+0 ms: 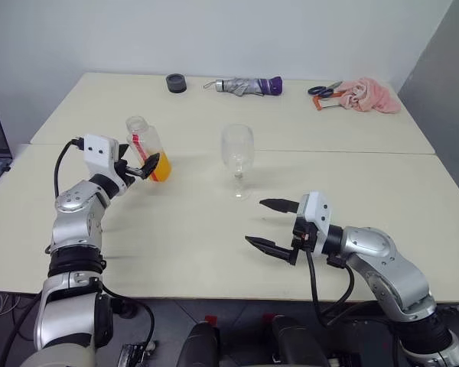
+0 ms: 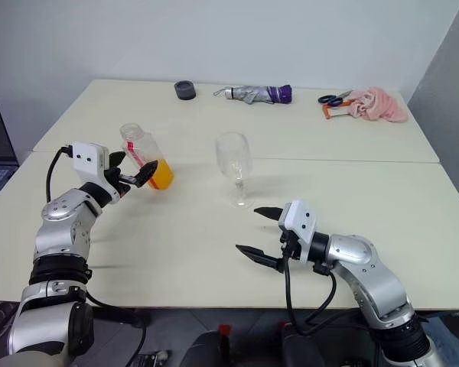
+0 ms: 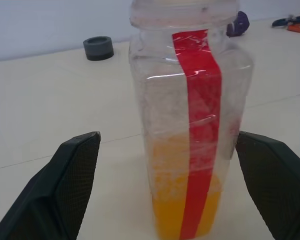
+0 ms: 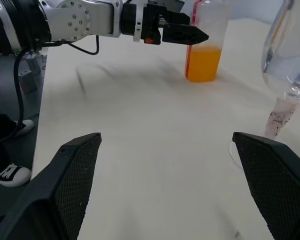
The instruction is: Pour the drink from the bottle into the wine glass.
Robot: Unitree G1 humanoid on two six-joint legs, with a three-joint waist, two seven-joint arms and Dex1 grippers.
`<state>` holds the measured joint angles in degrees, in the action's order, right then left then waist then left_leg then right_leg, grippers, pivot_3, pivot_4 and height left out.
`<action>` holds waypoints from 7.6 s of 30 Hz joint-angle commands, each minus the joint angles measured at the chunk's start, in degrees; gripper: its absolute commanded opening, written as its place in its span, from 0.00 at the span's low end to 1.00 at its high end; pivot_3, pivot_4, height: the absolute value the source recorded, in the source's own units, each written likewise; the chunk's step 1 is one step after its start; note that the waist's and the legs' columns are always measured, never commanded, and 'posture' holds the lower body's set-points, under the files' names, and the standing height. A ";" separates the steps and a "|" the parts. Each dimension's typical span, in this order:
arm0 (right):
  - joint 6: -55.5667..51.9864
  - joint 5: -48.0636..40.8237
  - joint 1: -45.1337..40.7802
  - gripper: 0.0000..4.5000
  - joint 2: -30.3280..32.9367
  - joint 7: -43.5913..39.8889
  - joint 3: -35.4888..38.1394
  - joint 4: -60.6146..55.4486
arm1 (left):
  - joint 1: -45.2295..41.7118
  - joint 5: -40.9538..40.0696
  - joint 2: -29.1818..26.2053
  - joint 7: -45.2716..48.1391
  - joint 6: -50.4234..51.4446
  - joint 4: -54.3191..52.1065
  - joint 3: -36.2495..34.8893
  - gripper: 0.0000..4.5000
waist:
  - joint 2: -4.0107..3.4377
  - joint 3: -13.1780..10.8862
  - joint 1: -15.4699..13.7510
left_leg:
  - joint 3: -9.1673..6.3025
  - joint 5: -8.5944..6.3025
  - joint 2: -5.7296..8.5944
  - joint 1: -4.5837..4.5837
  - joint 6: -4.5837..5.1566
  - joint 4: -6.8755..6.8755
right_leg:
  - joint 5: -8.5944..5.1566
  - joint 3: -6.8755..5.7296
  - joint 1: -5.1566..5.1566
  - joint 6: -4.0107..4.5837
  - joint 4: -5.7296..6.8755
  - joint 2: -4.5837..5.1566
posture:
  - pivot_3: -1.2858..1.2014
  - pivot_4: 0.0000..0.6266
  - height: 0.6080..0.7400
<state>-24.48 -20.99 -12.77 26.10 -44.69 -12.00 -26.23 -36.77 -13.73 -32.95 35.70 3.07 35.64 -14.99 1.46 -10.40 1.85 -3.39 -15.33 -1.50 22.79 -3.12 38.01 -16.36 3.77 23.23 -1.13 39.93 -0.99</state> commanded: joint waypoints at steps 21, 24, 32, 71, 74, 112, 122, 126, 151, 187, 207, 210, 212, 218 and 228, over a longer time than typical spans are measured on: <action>1.10 -1.52 -6.94 1.00 -3.67 2.21 1.22 -0.24 | -7.74 0.69 -0.67 2.31 -5.15 8.86 0.59 0.59 | 0.00 0.00 0.03 | -0.08 0.00 0.02 0.05 0.00 0.03 | 0.00 -0.06 0.01 0.01 0.02 0.02 | 0.52 0.24 1.00; 1.33 -1.33 -6.89 1.00 -3.64 2.22 1.19 -0.12 | -7.76 0.62 -0.55 2.47 -5.20 8.90 0.50 0.42 | 0.00 0.00 0.03 | -0.08 0.00 0.02 0.05 0.00 0.03 | 0.00 -0.07 0.01 0.01 0.02 0.01 | 0.52 0.24 1.00; 1.13 -0.69 -6.28 1.00 -3.33 3.93 3.05 -1.92 | -7.28 0.33 1.21 2.37 -5.08 2.08 1.69 0.39 | 0.00 0.00 0.00 | -0.10 0.00 0.01 0.06 -0.01 0.04 | 0.00 -0.07 0.01 0.00 0.03 0.02 | 0.52 0.24 1.00; -0.05 2.89 -8.09 1.00 -10.28 16.97 5.01 -2.88 | -29.64 38.04 -3.88 -13.82 -54.03 18.17 26.65 0.38 | 0.01 -0.01 -0.01 | -0.08 0.01 0.20 0.15 0.00 0.02 | 0.00 -0.06 0.09 0.01 0.02 0.01 | 0.52 0.24 1.00; -0.45 2.43 -7.60 1.00 -9.76 16.63 5.68 -3.64 | -30.83 41.15 -4.68 -17.30 -55.55 19.19 27.80 0.38 | 0.01 -0.01 -0.01 | -0.08 0.01 0.19 0.15 0.00 0.02 | 0.00 -0.07 0.09 0.01 0.02 0.01 | 0.52 0.24 1.00; 1.80 4.23 -1.91 1.00 -10.09 19.31 3.21 -7.52 | -40.79 59.52 -7.93 -40.33 -55.52 26.15 38.60 0.38 | 0.01 -0.01 -0.01 | -0.06 0.01 0.22 0.14 -0.01 0.02 | 0.00 -0.07 0.09 0.00 0.03 0.04 | 0.52 0.24 1.00; 3.32 5.78 -0.01 1.00 -10.86 20.69 2.00 -8.29 | -42.19 60.23 -8.18 -41.94 -55.31 27.72 40.17 0.38 | 0.01 -0.01 -0.02 | -0.05 0.01 0.23 0.14 -0.01 0.03 | 0.00 -0.08 0.09 0.00 0.04 0.04 | 0.52 0.24 1.00; 3.49 6.42 0.36 1.00 -11.44 21.04 1.51 -8.33 | -42.57 60.55 -8.14 -42.23 -55.25 28.12 40.41 0.38 | 0.01 -0.01 -0.02 | -0.04 0.01 0.23 0.13 -0.01 0.03 | 0.00 -0.07 0.09 0.00 0.04 0.04 | 0.52 0.24 1.00; 3.01 7.60 -0.80 1.00 -13.45 21.71 -0.94 -7.39 | -44.94 63.72 -8.21 -46.78 -54.41 30.01 44.22 0.38 | 0.01 0.00 -0.02 | -0.05 0.01 0.24 0.13 -0.02 0.04 | 0.00 -0.08 0.09 0.00 0.06 0.05 | 0.52 0.24 1.00; 2.91 8.28 -0.64 1.00 -13.98 21.43 -1.23 -7.08 | -41.31 52.06 -4.86 -37.38 -55.13 29.37 39.02 0.38 | 0.01 0.00 0.00 | -0.05 0.02 0.24 0.12 -0.02 0.07 | 0.00 -0.08 0.09 0.01 0.09 0.06 | 0.52 0.24 1.00; -7.47 -1.77 -5.62 1.00 -7.28 12.44 1.04 -7.73 | -14.18 5.24 0.18 -7.42 -10.86 2.99 7.83 0.38 | 0.00 0.01 1.42 | -0.12 0.02 0.02 0.04 -0.02 0.20 | 0.01 -0.10 0.08 0.02 0.39 0.07 | 0.52 0.24 1.00; -7.82 -1.70 -8.11 1.00 -6.16 10.90 0.05 -6.32 | -8.19 1.39 0.46 -9.00 -3.53 -3.83 3.88 0.38 | 0.00 0.01 1.39 | -0.22 0.02 -0.04 0.07 -0.02 0.30 | 0.01 -0.13 0.08 0.02 0.48 0.08 | 0.52 0.24 1.00; -7.82 -2.32 -9.22 1.00 -5.90 9.46 -0.56 -5.66 | -4.91 0.15 0.32 -9.16 -0.76 -7.47 2.41 0.38 | 0.01 0.01 1.34 | -0.25 0.02 -0.03 0.08 -0.02 0.39 | 0.00 -0.14 0.06 0.02 0.51 0.09 | 0.52 0.24 1.00; -9.05 -0.18 -13.12 1.00 -6.67 9.88 -2.04 -1.45 | 2.82 -3.46 0.08 -8.62 6.14 -13.22 -1.10 0.38 | 0.01 0.01 1.27 | -0.26 0.01 -0.02 0.06 -0.01 0.74 | 0.00 -0.13 0.02 0.01 0.82 0.09 | 0.52 0.24 1.00; -9.89 1.08 -14.81 1.00 -7.26 10.04 -3.06 0.11 | 8.23 -4.18 0.14 -8.46 8.84 -15.53 -2.29 0.38 | 0.04 0.03 1.06 | -0.27 0.02 -0.01 0.04 -0.01 0.82 | 0.00 -0.12 0.01 0.01 0.92 0.07 | 0.52 0.24 1.00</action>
<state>-34.49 -19.91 -26.41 18.98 -34.69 -14.90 -24.92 -29.17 -17.61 -32.19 27.01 11.92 21.92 -16.13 1.50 -10.37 2.90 -3.66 -15.32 -1.51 22.83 -3.13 38.82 -16.36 3.65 23.25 -1.12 40.85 -0.92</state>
